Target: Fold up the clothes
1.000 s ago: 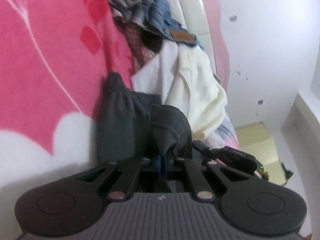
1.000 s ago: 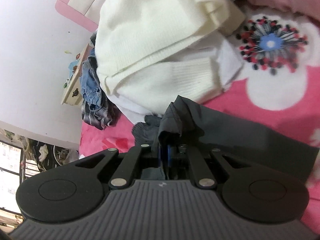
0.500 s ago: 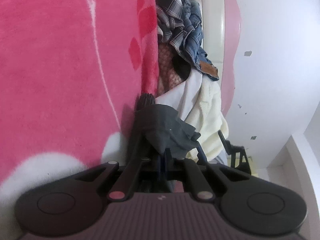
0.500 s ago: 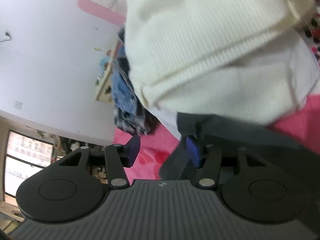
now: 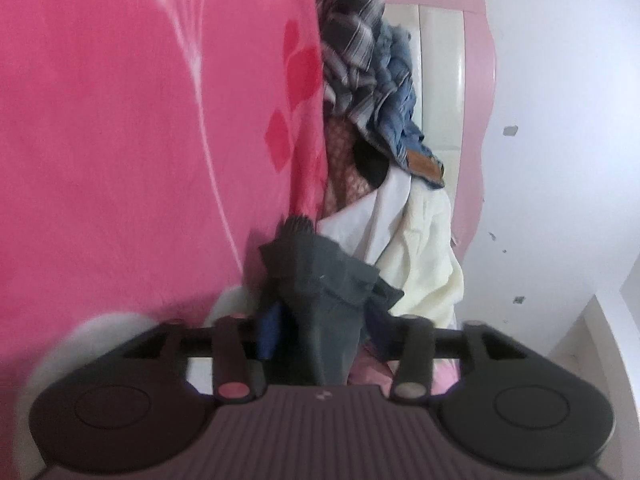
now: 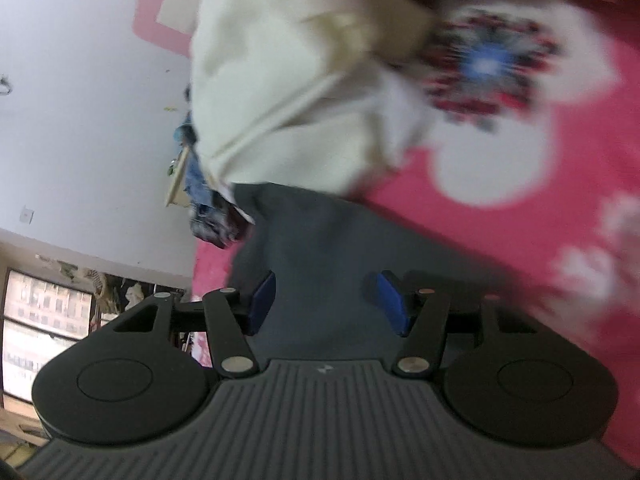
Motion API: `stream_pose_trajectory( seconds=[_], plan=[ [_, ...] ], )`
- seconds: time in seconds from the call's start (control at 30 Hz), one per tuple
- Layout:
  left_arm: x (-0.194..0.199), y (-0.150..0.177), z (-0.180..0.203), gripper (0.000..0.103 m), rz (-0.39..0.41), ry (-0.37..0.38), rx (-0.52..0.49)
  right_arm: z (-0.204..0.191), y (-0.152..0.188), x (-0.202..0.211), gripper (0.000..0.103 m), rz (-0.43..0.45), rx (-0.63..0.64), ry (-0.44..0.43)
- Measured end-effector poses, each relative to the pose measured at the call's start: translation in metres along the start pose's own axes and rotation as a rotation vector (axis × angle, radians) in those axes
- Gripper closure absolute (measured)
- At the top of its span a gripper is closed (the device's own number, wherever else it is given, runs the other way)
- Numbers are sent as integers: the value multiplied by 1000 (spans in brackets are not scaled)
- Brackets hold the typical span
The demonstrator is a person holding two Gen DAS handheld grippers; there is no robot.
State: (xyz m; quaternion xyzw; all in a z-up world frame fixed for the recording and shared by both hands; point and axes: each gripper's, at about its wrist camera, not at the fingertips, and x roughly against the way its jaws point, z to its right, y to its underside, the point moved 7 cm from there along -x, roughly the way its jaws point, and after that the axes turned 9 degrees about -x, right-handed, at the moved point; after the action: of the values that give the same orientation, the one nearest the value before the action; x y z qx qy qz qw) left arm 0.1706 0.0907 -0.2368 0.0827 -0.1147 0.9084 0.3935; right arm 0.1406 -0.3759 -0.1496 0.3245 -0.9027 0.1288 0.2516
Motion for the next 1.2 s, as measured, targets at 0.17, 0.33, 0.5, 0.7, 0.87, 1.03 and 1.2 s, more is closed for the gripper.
stream_pose_trajectory(
  seconds=[0.17,0.33,0.5,0.7,0.87,1.03,1.2],
  plan=[
    [26,13,25,40,-28,-169,-144,52,14,29,44,22,-104,39],
    [37,65,56,41,-249,-168,-255,71,19,25,44,20,-148,31],
    [20,136,58,40,-443,-149,-300,66,14,12,44,23,-155,10],
    [-3,173,39,41,-482,-204,-318,58,9,-1,44,27,-136,1],
    [-5,170,33,45,-436,-192,-291,51,3,-18,44,31,-110,-9],
    [-5,168,26,66,-413,-203,-286,47,0,-27,52,50,-98,-19],
    [2,166,14,88,-410,-199,-228,47,3,-32,70,53,-79,2]
  ],
)
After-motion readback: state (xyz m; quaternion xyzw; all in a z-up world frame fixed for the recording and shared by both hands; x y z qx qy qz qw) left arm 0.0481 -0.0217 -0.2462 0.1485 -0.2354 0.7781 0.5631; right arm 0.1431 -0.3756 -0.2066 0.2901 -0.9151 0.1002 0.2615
